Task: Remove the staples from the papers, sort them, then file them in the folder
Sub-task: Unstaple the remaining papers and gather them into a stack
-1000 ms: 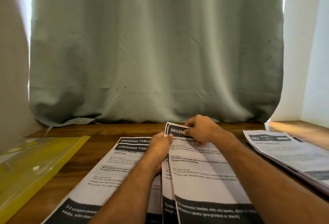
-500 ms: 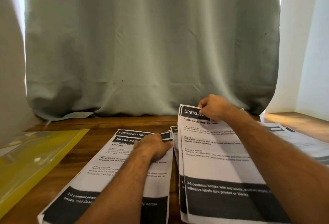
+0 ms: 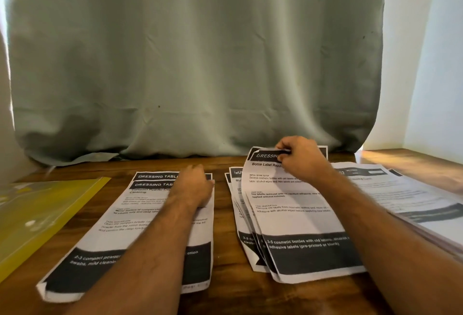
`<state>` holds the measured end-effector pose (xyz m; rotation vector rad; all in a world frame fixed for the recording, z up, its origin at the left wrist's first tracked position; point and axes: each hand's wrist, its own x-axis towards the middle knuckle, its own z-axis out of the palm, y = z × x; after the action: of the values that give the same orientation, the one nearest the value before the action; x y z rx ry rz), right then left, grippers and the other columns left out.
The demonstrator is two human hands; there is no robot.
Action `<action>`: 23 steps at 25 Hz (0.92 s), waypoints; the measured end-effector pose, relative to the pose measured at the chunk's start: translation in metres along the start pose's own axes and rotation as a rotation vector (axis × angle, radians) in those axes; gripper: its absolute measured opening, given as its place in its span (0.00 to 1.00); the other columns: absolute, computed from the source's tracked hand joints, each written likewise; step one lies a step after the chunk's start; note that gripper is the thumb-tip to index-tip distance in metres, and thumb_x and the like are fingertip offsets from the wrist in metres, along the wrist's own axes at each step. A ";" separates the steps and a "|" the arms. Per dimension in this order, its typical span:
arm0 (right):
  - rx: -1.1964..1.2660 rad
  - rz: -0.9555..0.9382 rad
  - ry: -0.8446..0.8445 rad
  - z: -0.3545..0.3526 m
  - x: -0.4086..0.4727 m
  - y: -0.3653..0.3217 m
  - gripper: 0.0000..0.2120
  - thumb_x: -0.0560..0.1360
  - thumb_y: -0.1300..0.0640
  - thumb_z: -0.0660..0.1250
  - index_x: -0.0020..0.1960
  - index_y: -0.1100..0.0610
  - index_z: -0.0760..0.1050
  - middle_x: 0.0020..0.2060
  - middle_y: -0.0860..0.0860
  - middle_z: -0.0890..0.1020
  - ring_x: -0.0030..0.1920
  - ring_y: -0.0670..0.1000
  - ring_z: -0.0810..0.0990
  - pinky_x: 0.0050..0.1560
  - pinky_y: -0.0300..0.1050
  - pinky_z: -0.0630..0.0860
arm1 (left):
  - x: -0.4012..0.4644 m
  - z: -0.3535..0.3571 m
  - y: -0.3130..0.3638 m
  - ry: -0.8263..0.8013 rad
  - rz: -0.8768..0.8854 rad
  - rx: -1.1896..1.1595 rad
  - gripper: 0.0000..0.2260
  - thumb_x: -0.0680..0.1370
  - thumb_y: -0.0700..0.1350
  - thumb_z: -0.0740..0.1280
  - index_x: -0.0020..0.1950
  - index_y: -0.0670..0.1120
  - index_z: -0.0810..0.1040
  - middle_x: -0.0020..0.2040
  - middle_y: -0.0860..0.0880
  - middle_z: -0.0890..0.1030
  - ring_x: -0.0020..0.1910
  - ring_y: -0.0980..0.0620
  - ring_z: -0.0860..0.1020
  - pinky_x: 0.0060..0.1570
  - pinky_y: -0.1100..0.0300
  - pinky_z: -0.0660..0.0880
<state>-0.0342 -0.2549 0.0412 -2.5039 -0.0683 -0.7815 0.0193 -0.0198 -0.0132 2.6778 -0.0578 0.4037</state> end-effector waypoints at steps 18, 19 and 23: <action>0.095 -0.141 0.027 0.019 -0.016 0.009 0.15 0.70 0.68 0.69 0.37 0.47 0.80 0.43 0.45 0.79 0.45 0.48 0.79 0.45 0.38 0.78 | 0.000 0.015 0.036 -0.152 -0.196 -0.861 0.03 0.79 0.41 0.69 0.52 0.47 0.80 0.48 0.48 0.86 0.44 0.48 0.85 0.46 0.51 0.84; 0.093 -0.148 0.042 0.017 -0.016 0.009 0.15 0.71 0.68 0.69 0.38 0.48 0.81 0.43 0.45 0.79 0.44 0.47 0.79 0.43 0.35 0.76 | 0.001 0.013 0.032 -0.148 -0.223 -0.906 0.04 0.79 0.41 0.69 0.53 0.47 0.79 0.47 0.47 0.86 0.42 0.48 0.86 0.43 0.51 0.84; 0.113 -0.138 -0.028 0.016 -0.020 0.009 0.15 0.70 0.70 0.70 0.37 0.50 0.81 0.45 0.45 0.80 0.45 0.45 0.79 0.40 0.29 0.76 | -0.002 0.006 0.021 -0.172 -0.267 -0.999 0.04 0.81 0.40 0.66 0.55 0.46 0.78 0.46 0.46 0.87 0.41 0.47 0.86 0.38 0.52 0.84</action>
<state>-0.0410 -0.2528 0.0150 -2.4221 -0.2906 -0.7748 0.0171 -0.0417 -0.0098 1.6903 0.0406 0.0209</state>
